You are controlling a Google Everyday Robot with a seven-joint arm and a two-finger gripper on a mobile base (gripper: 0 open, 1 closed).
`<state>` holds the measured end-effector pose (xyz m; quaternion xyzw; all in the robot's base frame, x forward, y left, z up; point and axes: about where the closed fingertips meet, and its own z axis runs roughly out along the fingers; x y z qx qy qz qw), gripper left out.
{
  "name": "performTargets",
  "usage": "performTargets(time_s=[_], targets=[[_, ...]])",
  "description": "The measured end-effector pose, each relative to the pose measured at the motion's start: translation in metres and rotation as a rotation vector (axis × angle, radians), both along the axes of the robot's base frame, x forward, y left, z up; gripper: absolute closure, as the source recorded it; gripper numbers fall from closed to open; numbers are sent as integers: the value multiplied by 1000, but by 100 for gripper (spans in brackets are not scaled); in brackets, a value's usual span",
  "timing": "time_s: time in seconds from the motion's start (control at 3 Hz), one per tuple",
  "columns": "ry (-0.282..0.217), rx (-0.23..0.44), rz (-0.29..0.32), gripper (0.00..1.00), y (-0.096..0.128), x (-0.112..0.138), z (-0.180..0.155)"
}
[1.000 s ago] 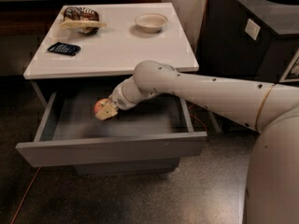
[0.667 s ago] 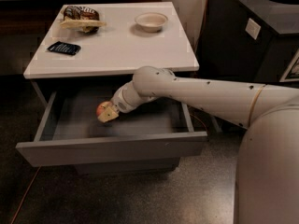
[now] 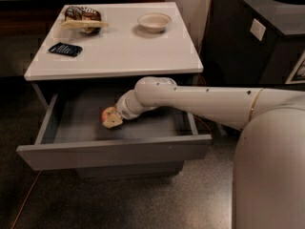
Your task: Place apple into top drawer
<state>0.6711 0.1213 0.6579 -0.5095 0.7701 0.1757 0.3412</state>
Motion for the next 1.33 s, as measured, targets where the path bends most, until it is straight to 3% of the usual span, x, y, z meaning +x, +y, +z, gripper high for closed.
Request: performTargets(time_s=[0.33, 0.67, 1.33], targets=[[-1, -9, 2, 100, -3, 6, -13], [18, -21, 11, 82, -3, 11, -25], [80, -23, 14, 36, -7, 16, -35]])
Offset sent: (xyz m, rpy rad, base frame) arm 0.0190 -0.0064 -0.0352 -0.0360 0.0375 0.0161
